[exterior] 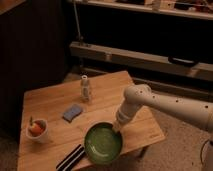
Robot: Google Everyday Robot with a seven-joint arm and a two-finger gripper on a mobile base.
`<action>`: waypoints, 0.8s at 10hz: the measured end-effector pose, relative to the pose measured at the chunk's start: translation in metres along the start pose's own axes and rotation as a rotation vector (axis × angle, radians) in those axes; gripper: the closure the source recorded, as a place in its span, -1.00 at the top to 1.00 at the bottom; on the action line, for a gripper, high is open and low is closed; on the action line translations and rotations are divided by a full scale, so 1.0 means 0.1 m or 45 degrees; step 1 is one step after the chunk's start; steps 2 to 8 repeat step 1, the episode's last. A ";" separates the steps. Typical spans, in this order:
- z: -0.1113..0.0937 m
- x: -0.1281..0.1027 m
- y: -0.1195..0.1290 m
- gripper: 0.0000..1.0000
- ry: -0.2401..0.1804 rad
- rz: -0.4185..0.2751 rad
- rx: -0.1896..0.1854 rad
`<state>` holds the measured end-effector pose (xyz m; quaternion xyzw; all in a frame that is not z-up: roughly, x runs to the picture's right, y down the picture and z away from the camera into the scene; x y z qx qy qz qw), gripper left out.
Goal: Drag the ceramic bowl in a circle
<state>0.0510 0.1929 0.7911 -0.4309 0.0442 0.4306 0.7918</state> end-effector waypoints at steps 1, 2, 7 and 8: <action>0.01 -0.14 -0.04 -1.00 0.001 0.018 0.024; 0.01 -0.14 -0.04 -1.00 0.001 0.018 0.024; 0.01 -0.14 -0.04 -1.00 0.001 0.018 0.024; 0.01 -0.14 -0.04 -1.00 0.001 0.018 0.024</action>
